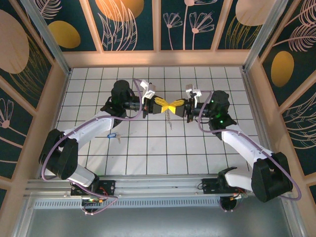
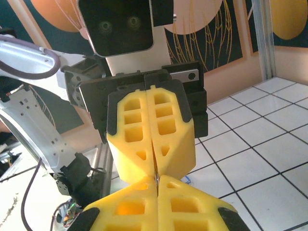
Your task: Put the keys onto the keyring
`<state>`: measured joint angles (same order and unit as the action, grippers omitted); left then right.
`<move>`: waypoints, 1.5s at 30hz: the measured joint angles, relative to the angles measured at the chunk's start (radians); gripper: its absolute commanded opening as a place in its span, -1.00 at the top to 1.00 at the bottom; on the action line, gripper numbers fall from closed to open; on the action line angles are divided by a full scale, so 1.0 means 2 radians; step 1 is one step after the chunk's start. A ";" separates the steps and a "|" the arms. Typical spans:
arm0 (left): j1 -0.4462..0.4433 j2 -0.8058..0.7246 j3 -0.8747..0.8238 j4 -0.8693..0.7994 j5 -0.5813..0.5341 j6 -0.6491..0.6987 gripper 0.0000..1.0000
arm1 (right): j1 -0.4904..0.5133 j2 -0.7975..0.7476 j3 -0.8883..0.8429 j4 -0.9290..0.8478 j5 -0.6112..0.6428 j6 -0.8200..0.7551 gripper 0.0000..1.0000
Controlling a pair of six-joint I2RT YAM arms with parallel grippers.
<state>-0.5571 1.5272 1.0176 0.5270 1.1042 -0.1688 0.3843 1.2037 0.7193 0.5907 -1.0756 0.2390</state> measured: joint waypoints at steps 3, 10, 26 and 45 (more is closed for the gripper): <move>0.000 0.000 0.000 -0.001 0.000 0.000 1.00 | 0.000 0.000 0.000 -0.001 0.000 0.001 1.00; 0.000 0.000 0.001 -0.001 -0.006 0.000 0.91 | -0.001 0.000 0.000 -0.001 0.001 0.001 1.00; -0.006 -0.041 -0.002 0.022 -0.130 -0.021 -0.34 | -0.008 -0.020 -0.014 0.007 0.021 0.007 1.00; -0.003 -0.111 -0.068 0.038 -0.378 -0.048 -0.98 | -0.012 -0.020 -0.015 0.103 0.055 0.071 1.00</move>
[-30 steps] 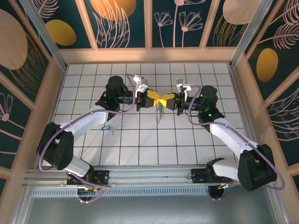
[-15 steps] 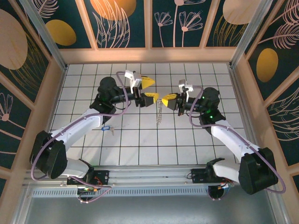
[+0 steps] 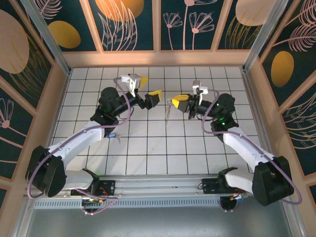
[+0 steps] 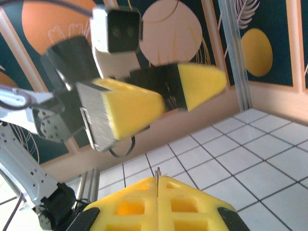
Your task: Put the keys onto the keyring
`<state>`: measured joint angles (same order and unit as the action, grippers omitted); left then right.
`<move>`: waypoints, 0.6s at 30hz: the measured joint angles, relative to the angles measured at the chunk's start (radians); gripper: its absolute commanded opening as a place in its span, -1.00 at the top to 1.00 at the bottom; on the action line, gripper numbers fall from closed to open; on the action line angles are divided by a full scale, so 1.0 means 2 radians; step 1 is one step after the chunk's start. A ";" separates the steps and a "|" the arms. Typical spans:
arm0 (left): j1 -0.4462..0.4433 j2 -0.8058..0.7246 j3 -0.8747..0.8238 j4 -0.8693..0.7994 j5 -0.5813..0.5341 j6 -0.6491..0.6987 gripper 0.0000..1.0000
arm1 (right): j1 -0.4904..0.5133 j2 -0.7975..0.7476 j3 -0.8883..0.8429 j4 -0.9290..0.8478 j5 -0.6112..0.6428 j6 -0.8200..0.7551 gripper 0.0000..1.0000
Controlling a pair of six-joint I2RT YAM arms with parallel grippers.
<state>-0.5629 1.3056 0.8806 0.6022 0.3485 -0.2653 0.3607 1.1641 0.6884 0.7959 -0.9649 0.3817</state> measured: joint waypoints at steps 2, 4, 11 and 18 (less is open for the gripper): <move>0.001 -0.010 -0.009 -0.004 -0.051 -0.014 -0.98 | 0.000 0.000 0.000 0.024 0.007 0.014 1.00; 0.003 -0.017 -0.009 -0.011 -0.092 -0.026 -0.98 | 0.001 0.000 0.000 0.047 0.015 0.025 1.00; 0.006 -0.046 -0.020 -0.014 -0.160 -0.034 -0.98 | 0.020 0.009 0.000 0.117 0.044 0.052 1.00; 0.007 -0.054 -0.032 -0.013 -0.175 -0.041 -0.97 | 0.056 0.047 0.000 0.194 0.064 0.062 1.00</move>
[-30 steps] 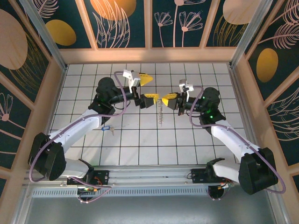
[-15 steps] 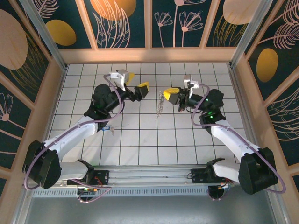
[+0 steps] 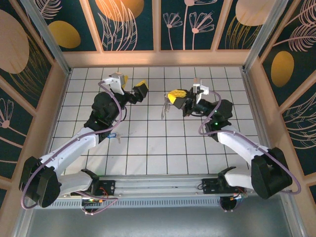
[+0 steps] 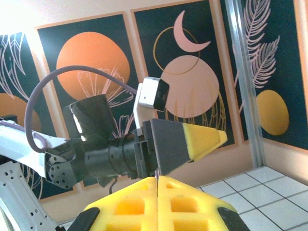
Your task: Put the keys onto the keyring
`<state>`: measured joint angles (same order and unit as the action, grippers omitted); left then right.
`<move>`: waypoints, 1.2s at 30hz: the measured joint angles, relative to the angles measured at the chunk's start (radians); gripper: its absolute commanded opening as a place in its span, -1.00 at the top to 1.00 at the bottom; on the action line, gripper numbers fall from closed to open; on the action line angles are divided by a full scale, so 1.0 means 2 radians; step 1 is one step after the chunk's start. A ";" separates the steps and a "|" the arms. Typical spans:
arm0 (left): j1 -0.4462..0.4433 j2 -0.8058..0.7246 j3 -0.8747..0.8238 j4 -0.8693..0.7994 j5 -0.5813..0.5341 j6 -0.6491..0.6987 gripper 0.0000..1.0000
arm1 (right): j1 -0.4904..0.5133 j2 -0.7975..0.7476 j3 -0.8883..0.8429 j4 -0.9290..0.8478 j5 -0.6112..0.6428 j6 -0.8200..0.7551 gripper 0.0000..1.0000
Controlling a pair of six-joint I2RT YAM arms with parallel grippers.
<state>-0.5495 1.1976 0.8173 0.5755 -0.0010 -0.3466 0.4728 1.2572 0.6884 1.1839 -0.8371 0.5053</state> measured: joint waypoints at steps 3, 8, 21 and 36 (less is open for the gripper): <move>0.000 0.000 0.000 0.002 0.027 0.001 -0.93 | 0.014 0.026 0.000 0.031 0.002 0.001 1.00; 0.007 -0.003 -0.003 0.008 0.098 0.001 -0.85 | 0.025 0.066 0.008 0.073 0.001 0.005 1.00; 0.043 -0.002 -0.008 0.107 0.313 -0.084 0.02 | 0.016 0.108 0.021 0.157 0.000 0.047 1.00; 0.043 0.066 0.003 0.215 0.457 -0.177 0.23 | 0.003 0.118 0.021 0.194 -0.001 0.093 1.00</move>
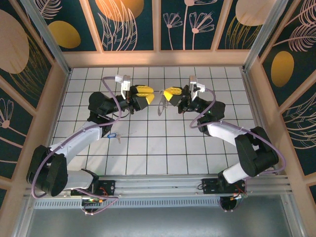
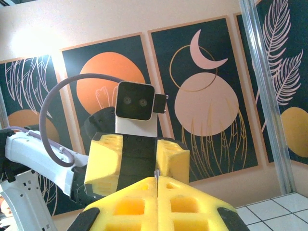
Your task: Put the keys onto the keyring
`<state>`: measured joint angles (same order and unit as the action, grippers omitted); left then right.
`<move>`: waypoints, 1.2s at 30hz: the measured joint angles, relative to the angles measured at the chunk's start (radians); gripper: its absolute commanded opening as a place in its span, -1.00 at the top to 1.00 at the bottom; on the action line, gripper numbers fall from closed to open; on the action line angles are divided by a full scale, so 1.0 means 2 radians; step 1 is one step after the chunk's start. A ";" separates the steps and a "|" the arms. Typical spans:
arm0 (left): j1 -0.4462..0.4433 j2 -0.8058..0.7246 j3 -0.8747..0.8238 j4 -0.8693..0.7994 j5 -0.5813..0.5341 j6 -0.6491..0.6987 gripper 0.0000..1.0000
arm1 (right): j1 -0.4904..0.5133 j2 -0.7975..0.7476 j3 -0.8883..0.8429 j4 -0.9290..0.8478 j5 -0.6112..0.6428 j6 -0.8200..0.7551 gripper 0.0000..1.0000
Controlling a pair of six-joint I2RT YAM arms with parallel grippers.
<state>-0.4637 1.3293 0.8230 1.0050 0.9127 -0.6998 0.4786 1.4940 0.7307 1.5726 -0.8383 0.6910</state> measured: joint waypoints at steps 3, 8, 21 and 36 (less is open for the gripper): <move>0.000 0.004 0.003 0.012 0.012 -0.010 0.24 | 0.000 0.002 0.000 0.001 0.000 0.002 1.00; 0.000 0.010 0.008 0.026 0.021 -0.018 0.24 | 0.000 0.008 0.000 0.001 0.000 0.010 1.00; -0.010 0.035 0.021 0.023 0.025 -0.017 0.24 | 0.000 0.014 0.000 0.001 0.000 0.013 1.00; -0.015 0.048 0.032 0.019 0.022 -0.006 0.22 | 0.003 0.014 0.000 0.001 -0.001 0.013 1.00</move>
<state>-0.4938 1.4250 0.8864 1.0431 0.9573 -0.7109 0.4843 1.5219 0.7315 1.5753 -0.8394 0.7170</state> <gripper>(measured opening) 0.392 0.044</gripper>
